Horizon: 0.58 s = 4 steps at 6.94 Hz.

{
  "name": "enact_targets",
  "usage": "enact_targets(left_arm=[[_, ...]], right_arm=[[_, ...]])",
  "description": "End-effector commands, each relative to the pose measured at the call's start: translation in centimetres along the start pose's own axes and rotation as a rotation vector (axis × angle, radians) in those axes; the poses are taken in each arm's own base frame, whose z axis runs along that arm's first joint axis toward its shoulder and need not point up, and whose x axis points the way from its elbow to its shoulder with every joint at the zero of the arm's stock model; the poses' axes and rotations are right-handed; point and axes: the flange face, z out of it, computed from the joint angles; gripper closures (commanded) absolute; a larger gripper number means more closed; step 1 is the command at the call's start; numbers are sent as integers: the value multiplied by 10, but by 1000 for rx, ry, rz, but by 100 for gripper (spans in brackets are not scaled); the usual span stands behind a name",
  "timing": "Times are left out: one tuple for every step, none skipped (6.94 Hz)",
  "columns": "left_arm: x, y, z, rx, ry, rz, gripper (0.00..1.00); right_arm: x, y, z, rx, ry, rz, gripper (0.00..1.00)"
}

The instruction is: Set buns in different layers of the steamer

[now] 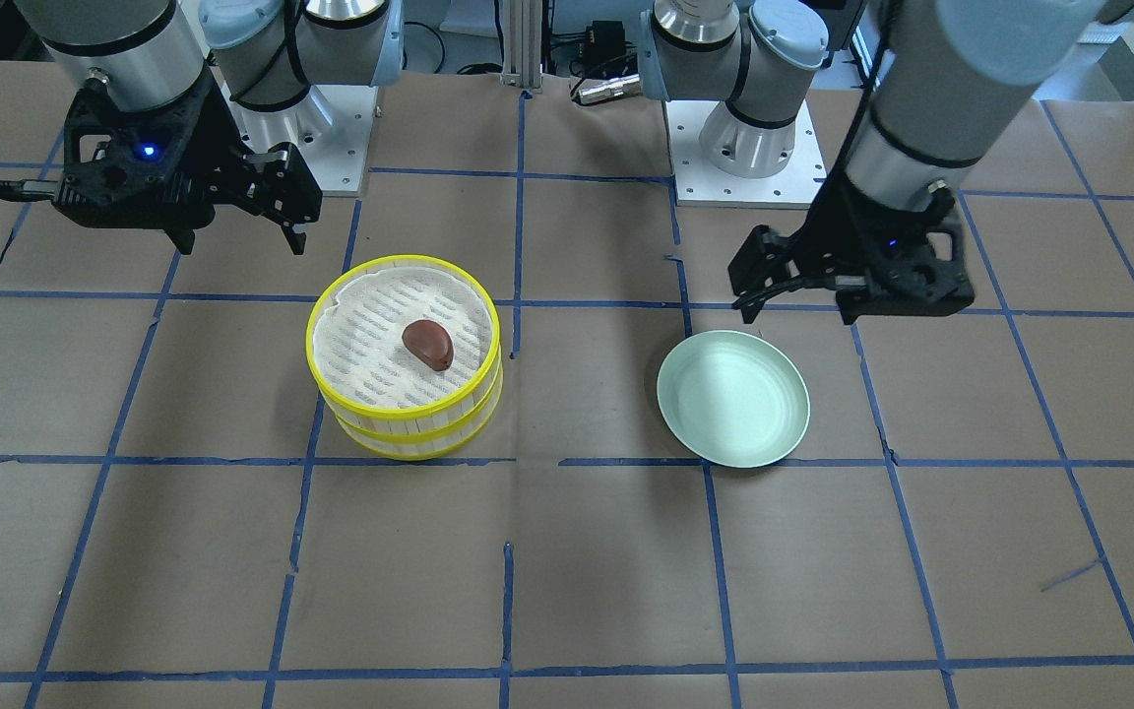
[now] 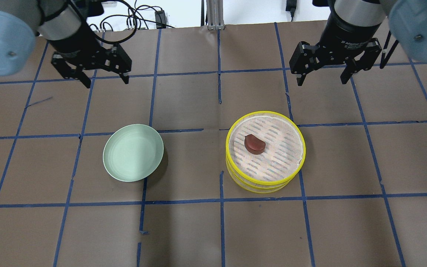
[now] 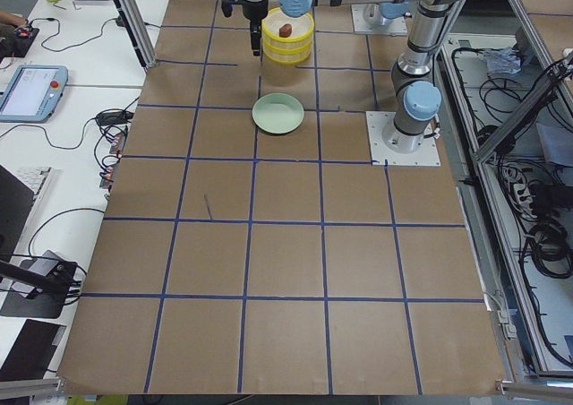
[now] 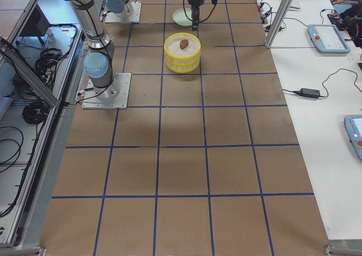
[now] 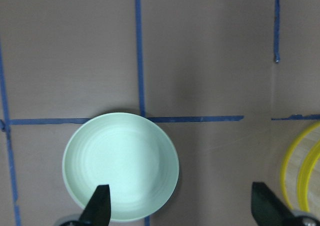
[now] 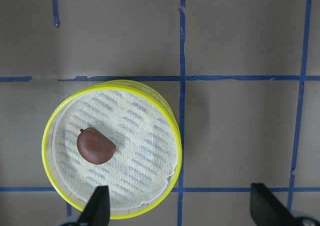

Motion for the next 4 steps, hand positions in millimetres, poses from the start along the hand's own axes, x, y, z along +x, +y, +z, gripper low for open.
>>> enact_targets(left_arm=[[-23,4,-15,-53,9,-32,0],[-19,6,-12,-59,27,-29,0],[-21,10,-25,-35,13,-28,0],[-26,12,-24,-37,16,-38,0]], right_arm=[[-6,-1,1,17,5,-5,0],[-6,-1,1,16,7,-5,0],[-7,-1,1,17,5,-5,0],[-7,-1,1,14,8,-5,0]])
